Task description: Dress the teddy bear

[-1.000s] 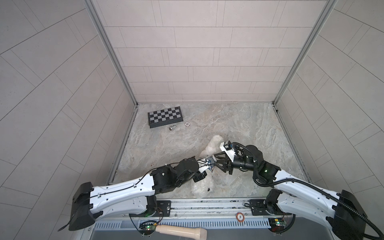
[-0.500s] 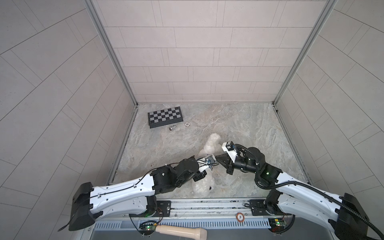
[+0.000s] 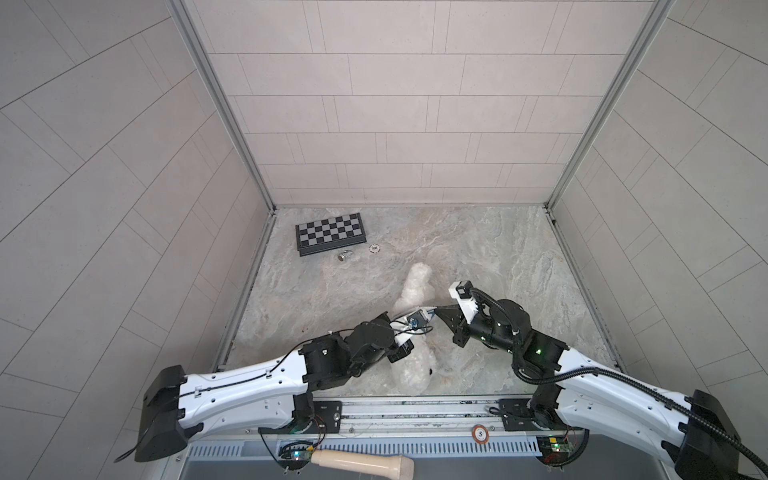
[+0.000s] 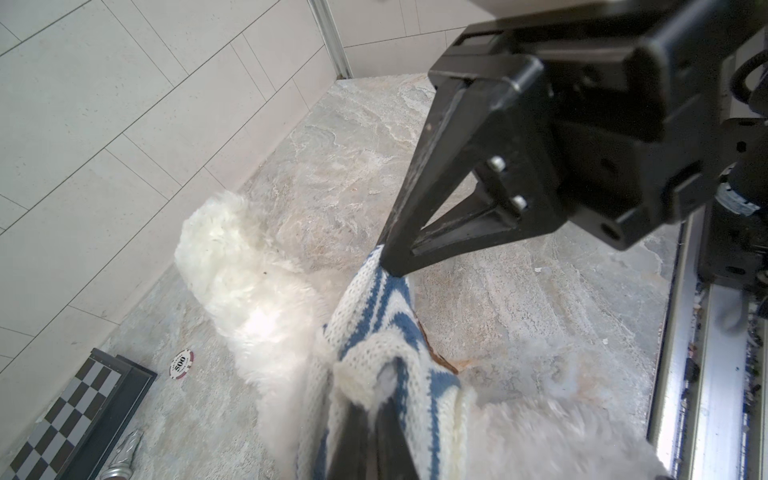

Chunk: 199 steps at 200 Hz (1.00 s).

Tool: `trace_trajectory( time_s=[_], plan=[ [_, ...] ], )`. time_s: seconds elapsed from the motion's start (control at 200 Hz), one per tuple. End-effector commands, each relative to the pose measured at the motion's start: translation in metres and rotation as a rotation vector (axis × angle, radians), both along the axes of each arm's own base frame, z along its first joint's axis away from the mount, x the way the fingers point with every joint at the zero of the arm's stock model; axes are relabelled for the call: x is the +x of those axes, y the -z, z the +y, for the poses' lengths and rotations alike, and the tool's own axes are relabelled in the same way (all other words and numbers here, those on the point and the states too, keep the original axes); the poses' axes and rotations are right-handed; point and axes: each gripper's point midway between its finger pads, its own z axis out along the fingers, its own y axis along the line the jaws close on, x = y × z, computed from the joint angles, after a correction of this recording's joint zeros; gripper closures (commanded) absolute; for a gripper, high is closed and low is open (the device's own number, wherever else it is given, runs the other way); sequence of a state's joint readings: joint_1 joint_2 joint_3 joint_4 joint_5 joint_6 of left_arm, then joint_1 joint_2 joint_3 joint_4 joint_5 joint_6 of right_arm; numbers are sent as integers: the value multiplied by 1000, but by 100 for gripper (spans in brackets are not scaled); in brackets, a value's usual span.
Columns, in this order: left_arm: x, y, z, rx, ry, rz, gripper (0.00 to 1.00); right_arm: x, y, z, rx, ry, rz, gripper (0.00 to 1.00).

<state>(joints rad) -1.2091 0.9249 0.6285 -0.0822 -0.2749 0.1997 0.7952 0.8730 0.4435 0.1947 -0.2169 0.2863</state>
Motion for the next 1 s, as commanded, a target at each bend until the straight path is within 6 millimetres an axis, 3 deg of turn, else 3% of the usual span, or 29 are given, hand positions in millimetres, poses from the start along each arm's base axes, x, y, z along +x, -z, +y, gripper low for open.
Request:
trace_trajectory(
  time_s=[0.0, 0.085, 0.265, 0.551, 0.651, 0.896, 0.991],
  plan=[
    [-2, -9, 15, 0, -19, -17, 100, 44, 54, -84, -281, 445, 61, 100],
    [-7, -2, 14, 33, 13, 8, 100, 46, 54, -92, -284, 482, 65, 100],
    [-7, 17, 10, 87, 22, 33, 100, 44, 49, -81, -208, 439, 54, 100],
    [-5, 62, -6, 162, 14, 91, 100, 30, 57, -38, -91, 238, 104, 100],
    [-3, 70, -3, 156, -7, 94, 87, 25, 62, -33, -96, 223, 114, 100],
    [-5, 79, 8, 118, -57, 136, 77, 16, 73, -36, -116, 225, 119, 100],
    [-6, 77, 12, 93, -61, 137, 75, 12, 68, -31, -104, 196, 95, 100]
  ],
)
